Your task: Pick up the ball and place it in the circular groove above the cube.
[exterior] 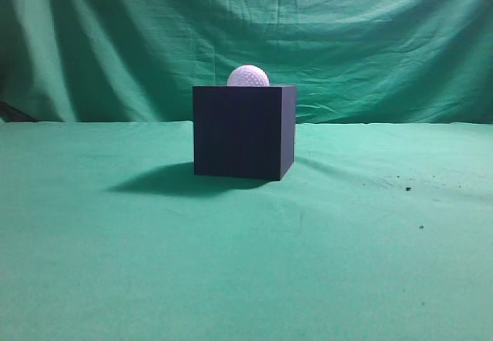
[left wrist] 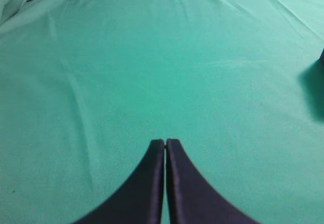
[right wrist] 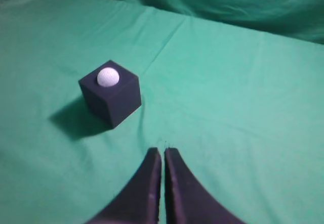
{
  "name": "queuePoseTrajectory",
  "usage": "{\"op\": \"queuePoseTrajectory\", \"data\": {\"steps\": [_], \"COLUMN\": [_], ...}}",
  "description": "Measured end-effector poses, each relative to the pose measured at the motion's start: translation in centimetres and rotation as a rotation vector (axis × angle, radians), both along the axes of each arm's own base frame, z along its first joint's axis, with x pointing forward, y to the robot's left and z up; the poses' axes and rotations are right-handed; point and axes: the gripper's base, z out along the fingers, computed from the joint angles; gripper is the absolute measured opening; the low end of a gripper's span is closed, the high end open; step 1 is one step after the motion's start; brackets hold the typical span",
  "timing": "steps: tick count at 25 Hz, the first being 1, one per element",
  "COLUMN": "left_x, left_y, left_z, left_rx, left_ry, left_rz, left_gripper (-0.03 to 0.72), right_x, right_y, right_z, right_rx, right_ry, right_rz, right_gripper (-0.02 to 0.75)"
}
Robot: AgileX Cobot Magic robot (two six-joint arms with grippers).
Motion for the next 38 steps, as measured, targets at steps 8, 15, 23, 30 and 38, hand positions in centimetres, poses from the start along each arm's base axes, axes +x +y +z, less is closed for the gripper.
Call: {"op": "queuePoseTrajectory", "data": {"steps": [8, 15, 23, 30, 38], "left_x": [0.0, 0.0, 0.0, 0.0, 0.0], "left_y": [0.0, 0.0, 0.0, 0.0, 0.0], "left_z": [0.0, 0.0, 0.0, 0.0, 0.0], "left_rx": [0.000, 0.000, 0.000, 0.000, 0.000], "left_ry": [0.000, 0.000, 0.000, 0.000, 0.000], "left_rz": [0.000, 0.000, 0.000, 0.000, 0.000], "left_gripper": [0.000, 0.000, 0.000, 0.000, 0.000], "right_x": [0.7, 0.9, 1.2, 1.2, 1.2], "right_y": [-0.7, -1.3, -1.2, -1.2, -1.2], "right_z": [-8.0, -14.0, -17.2, -17.2, -17.3], "right_rx": [0.097, 0.079, 0.087, 0.091, 0.090], "right_ry": [-0.238, -0.240, -0.165, -0.158, -0.156], "right_rz": [-0.236, -0.391, -0.402, -0.404, -0.404], "right_gripper": [0.000, 0.000, 0.000, 0.000, 0.000]}}
